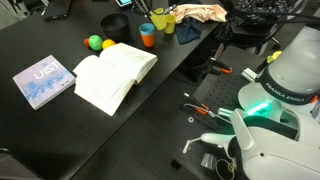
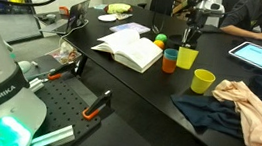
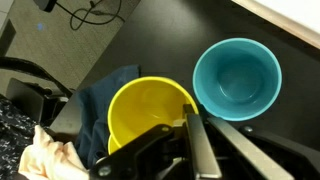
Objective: Stack the cups together
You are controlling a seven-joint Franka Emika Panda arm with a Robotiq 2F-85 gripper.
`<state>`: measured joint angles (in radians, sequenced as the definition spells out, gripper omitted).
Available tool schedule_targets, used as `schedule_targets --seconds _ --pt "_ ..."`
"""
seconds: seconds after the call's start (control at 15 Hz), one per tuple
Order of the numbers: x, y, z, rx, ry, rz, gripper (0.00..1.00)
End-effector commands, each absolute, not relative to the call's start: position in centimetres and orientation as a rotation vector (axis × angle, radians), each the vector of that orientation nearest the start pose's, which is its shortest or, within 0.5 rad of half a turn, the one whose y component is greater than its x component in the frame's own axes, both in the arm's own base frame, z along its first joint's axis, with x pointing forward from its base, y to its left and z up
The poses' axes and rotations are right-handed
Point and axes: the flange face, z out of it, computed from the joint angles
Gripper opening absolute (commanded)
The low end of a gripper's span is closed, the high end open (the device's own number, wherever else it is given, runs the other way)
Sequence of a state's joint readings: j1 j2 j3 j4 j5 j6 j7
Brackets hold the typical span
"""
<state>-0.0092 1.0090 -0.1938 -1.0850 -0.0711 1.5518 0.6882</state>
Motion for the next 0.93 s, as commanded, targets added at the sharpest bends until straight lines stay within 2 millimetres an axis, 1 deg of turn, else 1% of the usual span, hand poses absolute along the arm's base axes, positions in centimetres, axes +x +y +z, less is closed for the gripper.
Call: schedule_targets --seconds 0.0,0.2,0.47,0.67,0.87 --pt "70.6 -9.3 21.1 -3.209 1.354 0.811 0.06" --pt "71.1 -7.5 22.5 -3.264 1.311 0.808 0.08" --pt "71.9 -4.9 23.7 -3.304 1.255 0.752 0.07" --pt "72.3 -3.6 24.3 -3.315 1.223 0.726 0.07" --pt "72.5 -2.9 24.2 -3.306 1.203 0.706 0.07"
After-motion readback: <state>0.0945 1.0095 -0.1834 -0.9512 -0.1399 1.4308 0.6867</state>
